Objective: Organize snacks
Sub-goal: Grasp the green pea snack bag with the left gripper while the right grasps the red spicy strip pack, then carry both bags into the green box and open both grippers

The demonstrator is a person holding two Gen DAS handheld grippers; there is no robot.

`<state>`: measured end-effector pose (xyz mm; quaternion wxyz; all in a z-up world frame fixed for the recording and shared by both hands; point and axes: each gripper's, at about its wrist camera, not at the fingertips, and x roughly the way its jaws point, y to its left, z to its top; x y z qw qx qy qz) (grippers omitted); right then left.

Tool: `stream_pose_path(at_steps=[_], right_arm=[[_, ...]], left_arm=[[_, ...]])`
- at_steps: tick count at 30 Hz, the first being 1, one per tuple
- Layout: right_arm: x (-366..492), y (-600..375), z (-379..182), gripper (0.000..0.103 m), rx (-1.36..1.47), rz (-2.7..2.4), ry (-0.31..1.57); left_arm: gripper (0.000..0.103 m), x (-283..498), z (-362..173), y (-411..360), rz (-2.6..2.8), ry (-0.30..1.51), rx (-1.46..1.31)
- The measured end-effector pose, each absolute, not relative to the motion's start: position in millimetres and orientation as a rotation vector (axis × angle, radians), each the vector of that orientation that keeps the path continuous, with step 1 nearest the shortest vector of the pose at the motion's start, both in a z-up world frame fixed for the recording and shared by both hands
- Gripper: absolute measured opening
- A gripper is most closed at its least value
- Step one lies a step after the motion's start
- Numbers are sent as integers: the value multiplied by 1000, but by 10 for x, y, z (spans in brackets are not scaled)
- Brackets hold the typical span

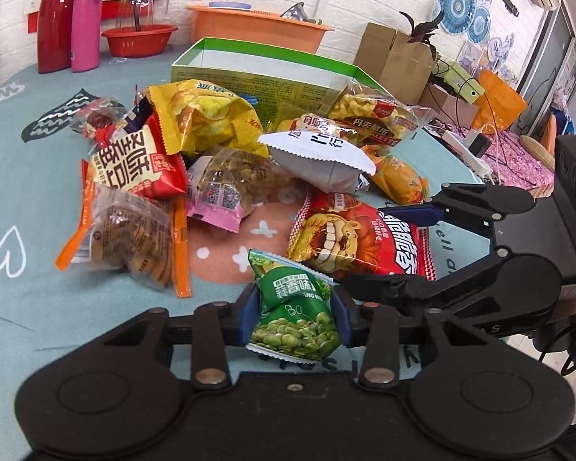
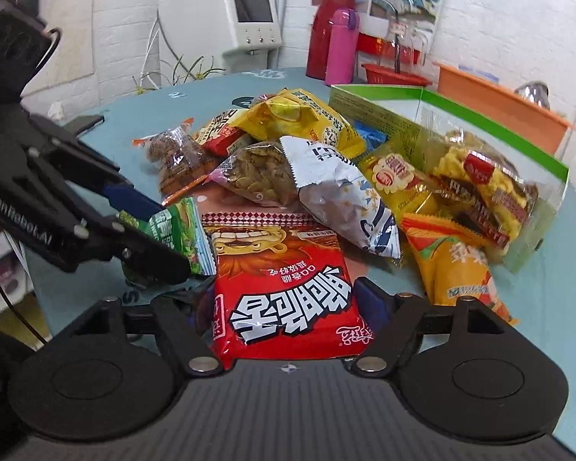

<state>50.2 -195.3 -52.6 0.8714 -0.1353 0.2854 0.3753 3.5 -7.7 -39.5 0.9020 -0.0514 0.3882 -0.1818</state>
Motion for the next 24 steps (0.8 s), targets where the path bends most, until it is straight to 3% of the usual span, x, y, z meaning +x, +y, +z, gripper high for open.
stream_pose_path(at_steps=[4, 17, 24], right_arm=[[316, -1961, -444, 103, -310, 787, 575], [541, -2415, 386, 103, -113, 656, 303], [1173, -2419, 409, 103, -93, 495, 272]], left_arm=[[53, -9, -216, 9, -445, 785, -164], [53, 562, 627, 14, -470, 512, -212], [54, 1334, 614, -178, -355, 491, -197]])
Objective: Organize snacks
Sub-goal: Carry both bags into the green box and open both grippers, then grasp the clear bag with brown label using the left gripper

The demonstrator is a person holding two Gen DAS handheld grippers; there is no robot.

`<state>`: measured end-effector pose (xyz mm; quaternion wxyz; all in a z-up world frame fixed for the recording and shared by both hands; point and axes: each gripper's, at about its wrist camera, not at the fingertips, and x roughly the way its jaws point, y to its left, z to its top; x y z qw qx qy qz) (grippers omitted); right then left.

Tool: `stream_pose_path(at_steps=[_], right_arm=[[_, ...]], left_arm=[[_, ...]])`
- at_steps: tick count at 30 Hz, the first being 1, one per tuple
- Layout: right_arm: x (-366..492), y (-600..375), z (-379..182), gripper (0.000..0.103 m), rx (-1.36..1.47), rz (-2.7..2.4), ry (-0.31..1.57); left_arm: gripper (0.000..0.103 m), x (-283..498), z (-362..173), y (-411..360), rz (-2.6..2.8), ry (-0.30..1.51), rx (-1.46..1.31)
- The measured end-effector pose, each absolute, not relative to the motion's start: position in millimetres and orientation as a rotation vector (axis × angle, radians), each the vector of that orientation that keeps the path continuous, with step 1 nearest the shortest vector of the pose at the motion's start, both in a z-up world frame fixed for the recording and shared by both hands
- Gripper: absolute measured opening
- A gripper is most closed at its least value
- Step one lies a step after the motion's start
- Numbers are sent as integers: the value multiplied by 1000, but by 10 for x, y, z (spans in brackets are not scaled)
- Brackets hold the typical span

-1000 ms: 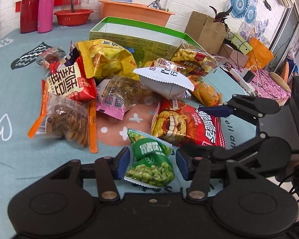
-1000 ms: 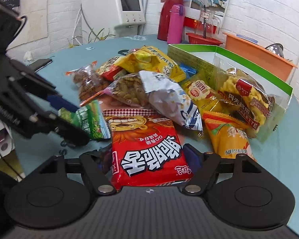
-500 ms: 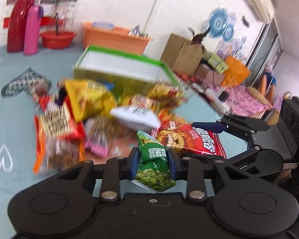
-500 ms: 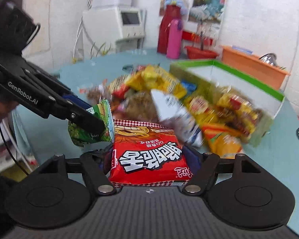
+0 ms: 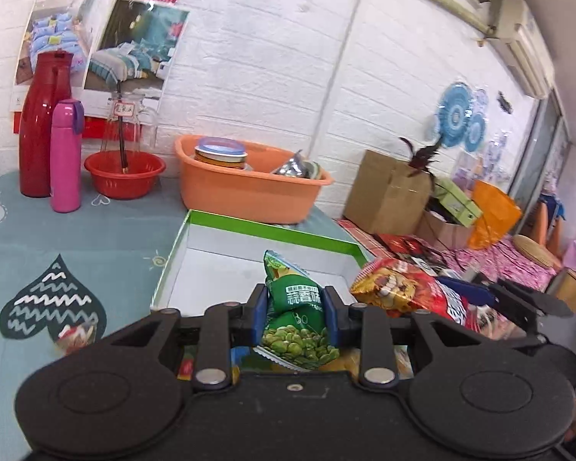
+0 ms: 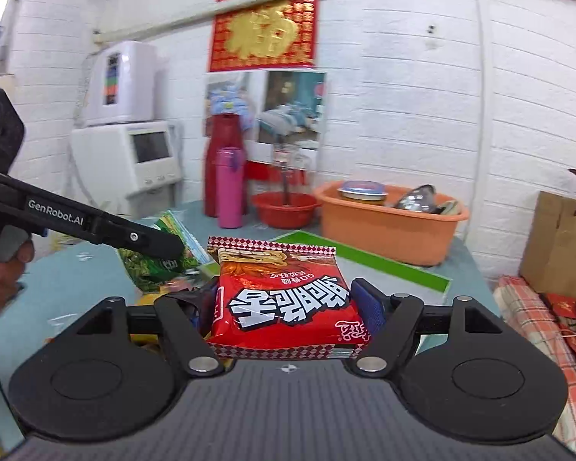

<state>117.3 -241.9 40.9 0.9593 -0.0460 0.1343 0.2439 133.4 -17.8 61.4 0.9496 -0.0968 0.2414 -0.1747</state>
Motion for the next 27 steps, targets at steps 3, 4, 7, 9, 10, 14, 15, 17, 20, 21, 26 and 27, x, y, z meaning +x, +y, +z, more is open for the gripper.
stream_pose_path(at_steps=[3, 4, 7, 9, 10, 14, 15, 17, 20, 21, 26, 27], right_arm=[[1488, -2422, 314, 103, -90, 436, 312], [1581, -2424, 274, 103, -87, 426, 329], [1875, -2412, 161, 103, -90, 389, 391], [2019, -2396, 92, 103, -97, 381, 424], [2073, -2386, 61, 103, -102, 376, 435], [2261, -2296, -64, 103, -151, 362, 494], [2317, -2278, -100, 103, -163, 371, 526], [2369, -2263, -155, 103, -181, 375, 575], [2277, -2320, -133, 103, -175, 358, 565], [2225, -2358, -86, 103, -160, 360, 554], [1766, -2505, 240, 103, -85, 355, 426], [1632, -2527, 290, 103, -80, 367, 388]], left_arm=[[54, 1688, 497, -200, -326, 517, -212], [54, 1796, 446, -212, -317, 531, -210], [54, 2066, 310, -235, -292, 579, -213], [54, 2190, 242, -254, -289, 603, -217], [54, 2237, 218, -268, -285, 608, -213], [73, 2364, 108, -325, -283, 615, -181], [103, 2379, 83, -329, -290, 620, -178], [103, 2365, 61, -330, -277, 622, -173], [103, 2249, 114, -310, -280, 602, -164], [103, 2199, 154, -297, -286, 603, -174], [103, 1803, 406, -268, -268, 606, -214], [103, 1697, 441, -268, -271, 598, -218]])
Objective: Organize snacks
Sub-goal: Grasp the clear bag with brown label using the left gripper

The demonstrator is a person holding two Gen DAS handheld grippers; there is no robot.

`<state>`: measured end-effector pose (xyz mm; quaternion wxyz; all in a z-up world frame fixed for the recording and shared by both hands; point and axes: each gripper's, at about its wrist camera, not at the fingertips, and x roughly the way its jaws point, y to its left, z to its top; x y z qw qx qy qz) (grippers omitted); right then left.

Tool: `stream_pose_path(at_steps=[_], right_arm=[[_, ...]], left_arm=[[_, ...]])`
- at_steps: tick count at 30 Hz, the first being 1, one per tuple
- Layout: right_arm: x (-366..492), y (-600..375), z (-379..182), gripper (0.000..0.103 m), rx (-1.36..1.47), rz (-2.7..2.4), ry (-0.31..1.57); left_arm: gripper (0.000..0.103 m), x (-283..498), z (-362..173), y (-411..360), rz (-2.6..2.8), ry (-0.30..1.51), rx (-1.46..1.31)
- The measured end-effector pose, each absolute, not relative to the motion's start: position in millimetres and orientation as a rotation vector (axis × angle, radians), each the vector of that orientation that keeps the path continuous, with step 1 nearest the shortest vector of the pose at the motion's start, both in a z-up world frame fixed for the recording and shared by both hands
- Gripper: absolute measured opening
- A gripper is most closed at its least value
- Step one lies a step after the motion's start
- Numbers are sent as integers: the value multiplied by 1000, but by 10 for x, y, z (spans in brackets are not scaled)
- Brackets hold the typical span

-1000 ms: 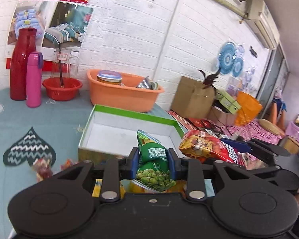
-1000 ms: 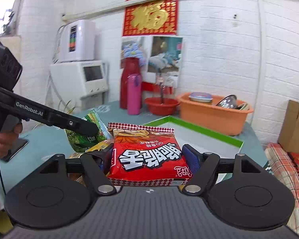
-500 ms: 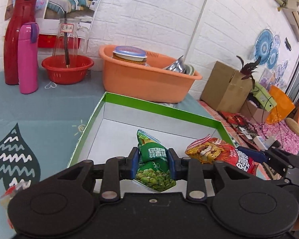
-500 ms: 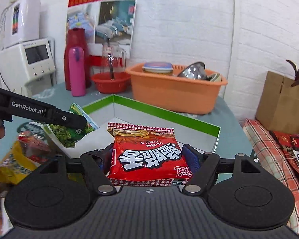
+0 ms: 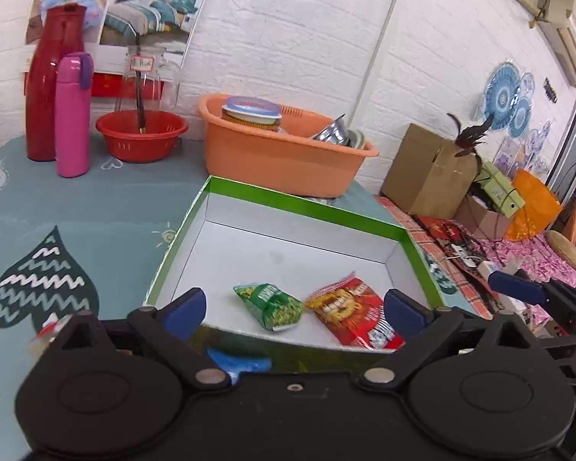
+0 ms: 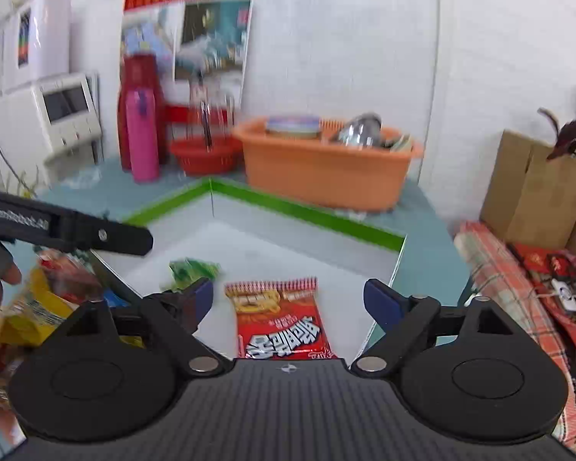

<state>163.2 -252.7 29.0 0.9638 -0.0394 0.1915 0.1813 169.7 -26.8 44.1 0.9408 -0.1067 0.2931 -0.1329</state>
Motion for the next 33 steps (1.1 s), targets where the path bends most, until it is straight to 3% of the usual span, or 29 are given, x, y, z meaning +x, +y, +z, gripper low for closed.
stream_pose_path(at_steps=[4, 9, 24, 25, 27, 28, 31, 33], right_arm=[[1145, -2584, 351, 103, -74, 387, 276], [821, -2622, 183, 103, -94, 334, 284], [1130, -2674, -240, 103, -37, 361, 405], [1173, -2666, -255, 103, -41, 364, 410], [1249, -2642, -290, 97, -44, 397, 443], [1257, -2624, -307, 68, -44, 426, 460], [1124, -2597, -303, 56, -103, 404, 435], [1002, -2674, -274, 56, -94, 399, 423]], left_arm=[[103, 1337, 498, -312, -323, 578, -242], [103, 1177, 457, -463, -404, 600, -249], [103, 1660, 79, -875, -437, 738, -173], [78, 1681, 76, -882, -452, 742, -180], [59, 1676, 88, -908, -460, 746, -181], [41, 1659, 101, -924, -474, 744, -173], [42, 1558, 129, -962, -510, 746, -173], [42, 1467, 150, -993, -547, 751, -195]])
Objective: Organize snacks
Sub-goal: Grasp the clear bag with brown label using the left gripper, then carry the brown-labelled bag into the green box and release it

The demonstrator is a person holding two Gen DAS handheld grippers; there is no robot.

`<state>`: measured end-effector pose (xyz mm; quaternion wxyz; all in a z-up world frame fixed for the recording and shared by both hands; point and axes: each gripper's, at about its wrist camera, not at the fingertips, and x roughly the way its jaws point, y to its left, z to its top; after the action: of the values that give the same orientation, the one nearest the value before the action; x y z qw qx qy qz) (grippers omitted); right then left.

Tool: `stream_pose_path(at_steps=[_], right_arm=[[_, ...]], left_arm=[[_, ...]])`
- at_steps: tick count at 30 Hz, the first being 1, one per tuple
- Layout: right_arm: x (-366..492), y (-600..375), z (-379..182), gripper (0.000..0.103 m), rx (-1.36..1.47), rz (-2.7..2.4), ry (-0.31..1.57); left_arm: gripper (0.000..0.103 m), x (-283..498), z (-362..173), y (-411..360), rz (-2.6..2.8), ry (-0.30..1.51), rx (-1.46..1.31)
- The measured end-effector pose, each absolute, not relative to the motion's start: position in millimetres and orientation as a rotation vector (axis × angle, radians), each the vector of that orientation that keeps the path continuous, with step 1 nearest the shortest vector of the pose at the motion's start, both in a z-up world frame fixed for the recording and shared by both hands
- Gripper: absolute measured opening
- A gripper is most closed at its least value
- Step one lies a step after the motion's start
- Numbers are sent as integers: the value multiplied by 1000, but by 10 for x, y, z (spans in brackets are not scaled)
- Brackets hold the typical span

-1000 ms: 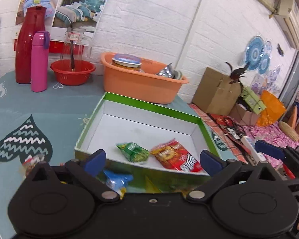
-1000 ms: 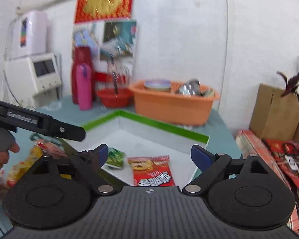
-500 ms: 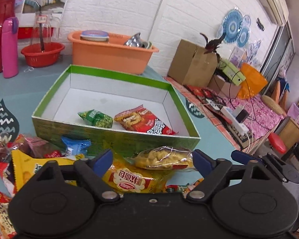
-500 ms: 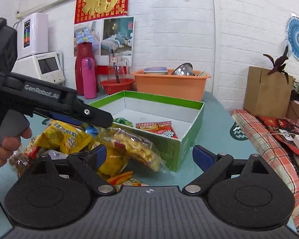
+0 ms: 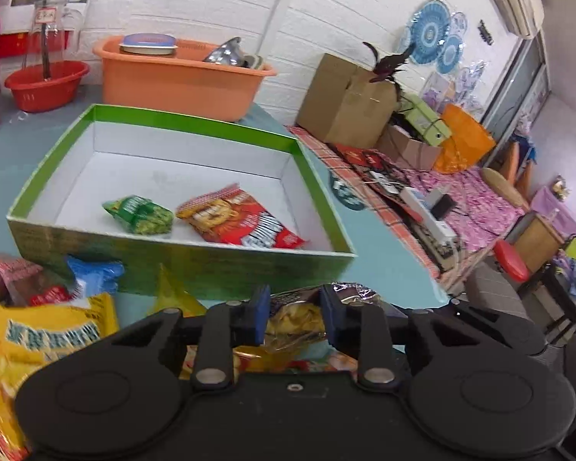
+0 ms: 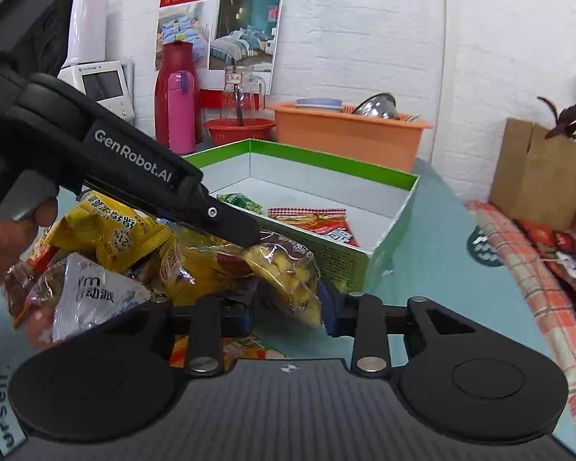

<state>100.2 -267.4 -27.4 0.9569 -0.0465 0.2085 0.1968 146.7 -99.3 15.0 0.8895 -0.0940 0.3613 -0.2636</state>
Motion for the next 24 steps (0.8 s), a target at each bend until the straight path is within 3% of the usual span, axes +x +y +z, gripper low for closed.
stream_pose_path(at_steps=[4, 6, 9, 12, 13, 24], right_arm=[[687, -2910, -240, 57, -131, 370, 399], [571, -3046, -270, 69, -147, 341, 414], [462, -3219, -397, 75, -168, 287, 480], [352, -3363, -509, 92, -129, 276, 534], [308, -3411, -520, 103, -105, 277, 539], [298, -3647, -415, 103, 185, 306, 557]], left_arm=[[42, 1245, 132, -1163, -642, 763, -199], [42, 1161, 58, -1293, -693, 788, -193], [52, 1076, -104, -1470, -739, 837, -180], [103, 1022, -156, -1481, -738, 839, -196], [103, 1014, -149, -1463, -737, 834, -209], [103, 1232, -134, -1808, -763, 848, -136]])
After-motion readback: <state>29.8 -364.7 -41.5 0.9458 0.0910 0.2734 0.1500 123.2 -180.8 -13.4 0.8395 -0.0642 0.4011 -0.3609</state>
